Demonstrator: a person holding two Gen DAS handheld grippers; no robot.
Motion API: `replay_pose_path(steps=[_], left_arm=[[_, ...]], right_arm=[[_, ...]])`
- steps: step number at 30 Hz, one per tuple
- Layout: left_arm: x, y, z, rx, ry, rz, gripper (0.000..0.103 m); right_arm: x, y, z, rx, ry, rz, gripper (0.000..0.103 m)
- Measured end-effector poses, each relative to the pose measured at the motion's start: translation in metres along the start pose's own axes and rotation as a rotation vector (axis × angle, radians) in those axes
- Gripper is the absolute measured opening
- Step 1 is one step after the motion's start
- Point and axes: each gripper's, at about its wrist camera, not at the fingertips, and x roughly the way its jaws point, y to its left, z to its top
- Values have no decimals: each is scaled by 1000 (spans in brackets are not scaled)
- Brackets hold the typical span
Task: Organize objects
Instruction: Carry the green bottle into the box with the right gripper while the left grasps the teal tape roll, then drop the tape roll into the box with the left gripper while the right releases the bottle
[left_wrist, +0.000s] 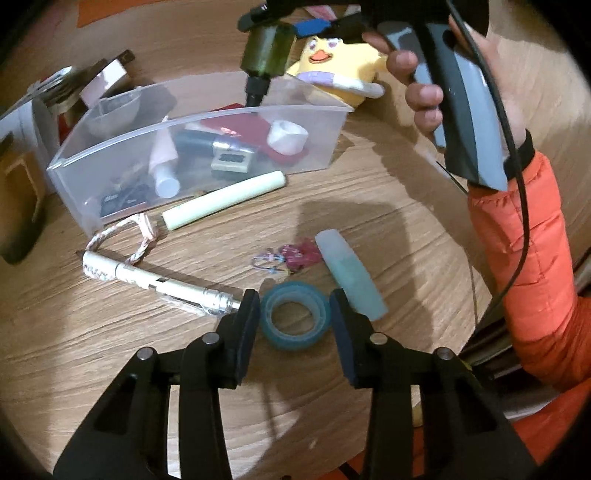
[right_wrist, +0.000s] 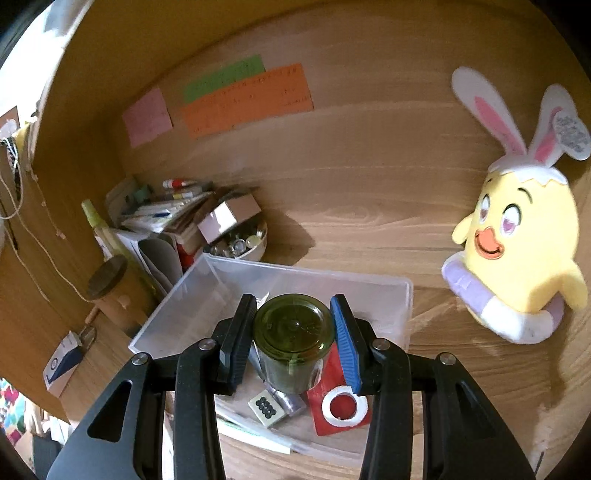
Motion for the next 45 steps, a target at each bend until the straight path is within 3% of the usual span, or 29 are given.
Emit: replay_pose_path(steps=[7, 25, 28, 31, 45], left_arm=[[-11, 16, 9, -55, -44, -8, 39], [-58, 69, 79, -147, -245, 120, 39], [-57, 81, 90, -169, -250, 140, 39], [-48, 91, 100, -184, -243, 165, 39], [-6, 104, 119, -176, -155, 201, 39]], right_arm=[[20, -11, -3, 37, 51, 30, 38], [46, -18, -15, -25, 101, -89, 38], [51, -16, -17, -41, 121, -112, 40], [54, -14, -20, -53, 127, -127, 54], [40, -4, -24, -93, 114, -136, 54]])
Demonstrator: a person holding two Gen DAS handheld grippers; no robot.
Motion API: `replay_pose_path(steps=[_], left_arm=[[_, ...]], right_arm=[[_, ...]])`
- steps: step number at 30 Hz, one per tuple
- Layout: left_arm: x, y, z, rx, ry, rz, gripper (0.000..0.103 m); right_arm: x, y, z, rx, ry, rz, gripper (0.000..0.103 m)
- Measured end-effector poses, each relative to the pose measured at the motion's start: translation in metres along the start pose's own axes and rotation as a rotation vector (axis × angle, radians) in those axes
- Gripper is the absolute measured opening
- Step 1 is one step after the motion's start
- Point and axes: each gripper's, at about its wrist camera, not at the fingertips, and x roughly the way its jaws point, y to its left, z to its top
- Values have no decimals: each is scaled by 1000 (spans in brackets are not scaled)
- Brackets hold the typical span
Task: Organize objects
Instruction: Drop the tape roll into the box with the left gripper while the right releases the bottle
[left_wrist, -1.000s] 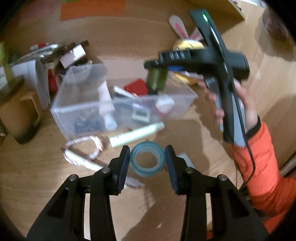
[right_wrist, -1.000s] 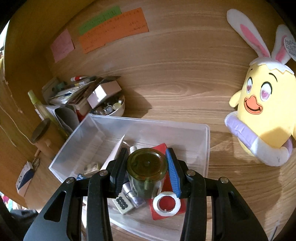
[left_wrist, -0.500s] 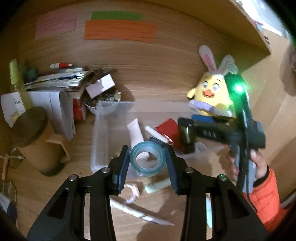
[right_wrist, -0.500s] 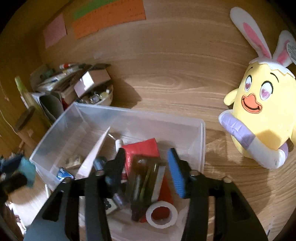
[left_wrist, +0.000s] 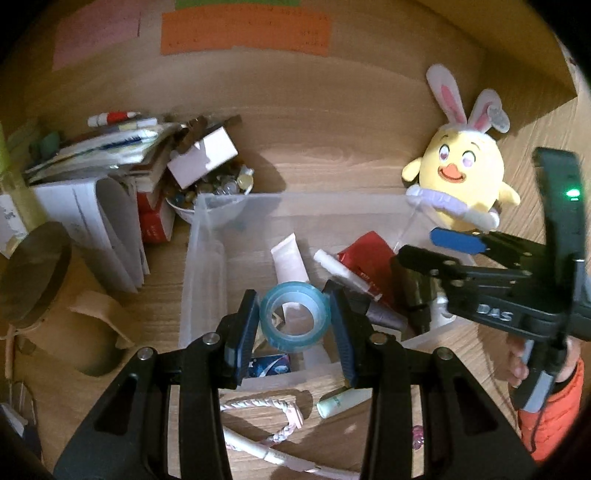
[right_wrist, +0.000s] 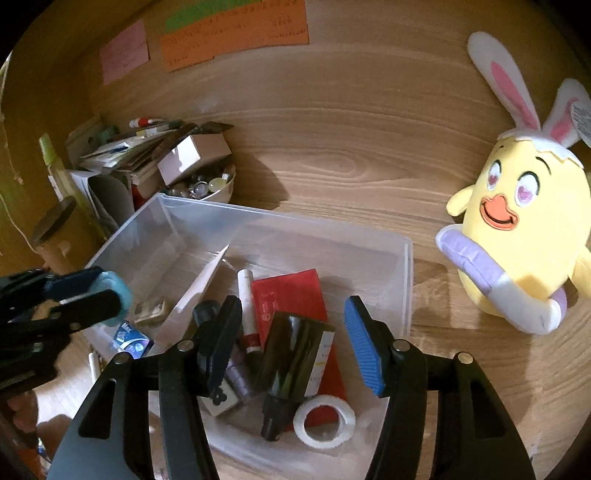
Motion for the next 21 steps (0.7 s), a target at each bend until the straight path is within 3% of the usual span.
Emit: replay_pose_path(steps=[11, 15, 17, 21], left_arm=[[12, 3, -2, -10, 45, 1, 39], [-3, 0, -6, 2, 20, 8, 39], [-12, -4, -8, 22, -3, 33, 41], [-27, -8, -12, 36, -38, 65, 55]], right_arm=[[-43, 4, -22, 11, -73, 10, 57], [-59, 9, -29, 5, -95, 14, 57], [-67, 12, -34, -1, -108, 18, 57], [-78, 18, -43, -7, -124, 21, 61]])
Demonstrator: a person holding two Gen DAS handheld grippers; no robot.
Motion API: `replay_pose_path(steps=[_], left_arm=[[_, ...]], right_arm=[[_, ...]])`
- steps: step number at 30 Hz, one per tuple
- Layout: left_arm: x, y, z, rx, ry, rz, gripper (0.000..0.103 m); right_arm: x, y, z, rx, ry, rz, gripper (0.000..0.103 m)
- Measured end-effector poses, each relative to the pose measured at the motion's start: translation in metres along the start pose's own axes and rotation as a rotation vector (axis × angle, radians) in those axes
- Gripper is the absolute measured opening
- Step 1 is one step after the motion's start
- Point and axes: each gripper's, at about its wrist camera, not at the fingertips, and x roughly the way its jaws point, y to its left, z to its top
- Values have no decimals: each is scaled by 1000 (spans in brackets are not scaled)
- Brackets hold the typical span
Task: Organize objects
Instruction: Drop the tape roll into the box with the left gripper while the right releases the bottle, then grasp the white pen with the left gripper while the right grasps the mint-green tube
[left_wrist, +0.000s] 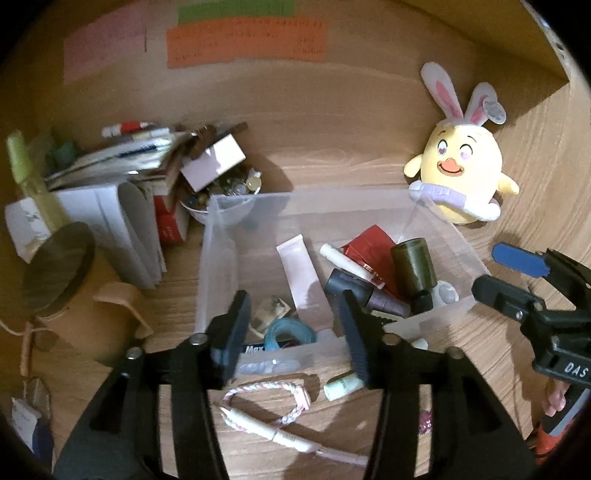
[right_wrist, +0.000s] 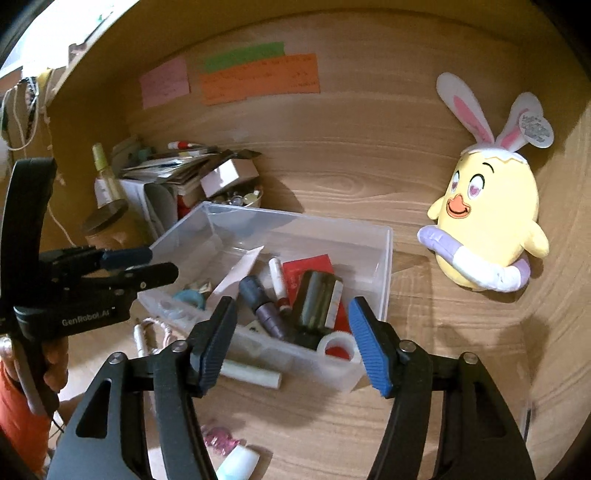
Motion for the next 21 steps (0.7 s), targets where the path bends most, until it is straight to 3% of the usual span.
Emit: replay_pose_path(steps=[6, 14, 21], left_arm=[[-19, -2, -14, -4, -30, 15, 69], [-26, -8, -48, -11, -4, 21, 85], [9, -8, -82, -26, 132, 39, 87]], right_arm=[[-14, 9, -19, -11, -3, -5, 69], [-21, 16, -46, 4, 22, -5, 71], [-11, 24, -81, 11, 121, 26, 71]])
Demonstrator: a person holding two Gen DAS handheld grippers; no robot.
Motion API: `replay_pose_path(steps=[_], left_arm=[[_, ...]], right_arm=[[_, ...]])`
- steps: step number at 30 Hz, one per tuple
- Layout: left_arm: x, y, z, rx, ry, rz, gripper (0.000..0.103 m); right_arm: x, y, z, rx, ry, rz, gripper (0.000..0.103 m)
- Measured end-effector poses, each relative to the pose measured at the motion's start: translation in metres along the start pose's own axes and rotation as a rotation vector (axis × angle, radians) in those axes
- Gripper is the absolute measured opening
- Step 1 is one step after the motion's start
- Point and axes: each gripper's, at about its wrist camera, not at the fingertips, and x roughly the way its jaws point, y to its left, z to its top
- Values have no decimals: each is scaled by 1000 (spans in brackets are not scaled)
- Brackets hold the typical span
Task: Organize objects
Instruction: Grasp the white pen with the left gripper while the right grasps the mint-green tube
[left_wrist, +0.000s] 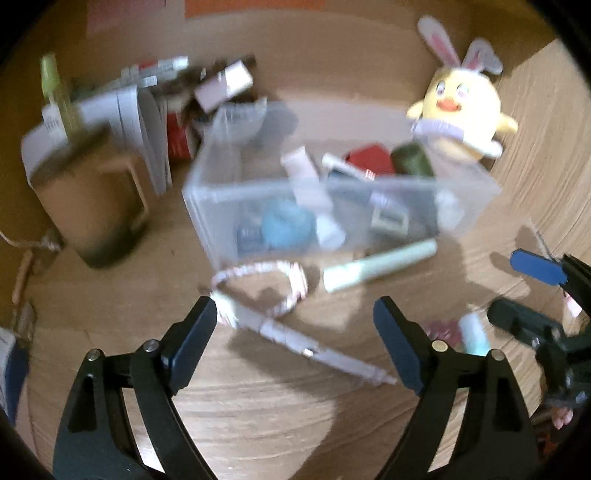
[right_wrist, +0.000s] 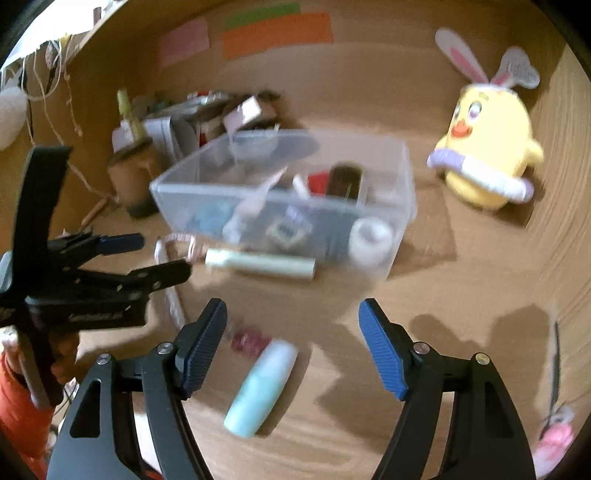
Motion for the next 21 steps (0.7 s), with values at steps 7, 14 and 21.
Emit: replay_pose_path(steps=[7, 14, 21], left_arm=[[1, 11, -11, -19, 35, 91, 87], [-4, 48, -33, -82, 106, 123, 86], [-9, 57, -37, -105, 97, 110, 65]], right_arm=[[10, 14, -27, -46, 58, 2, 71], [8, 8, -40, -56, 67, -23, 70], [6, 3, -42, -46, 52, -19, 42]])
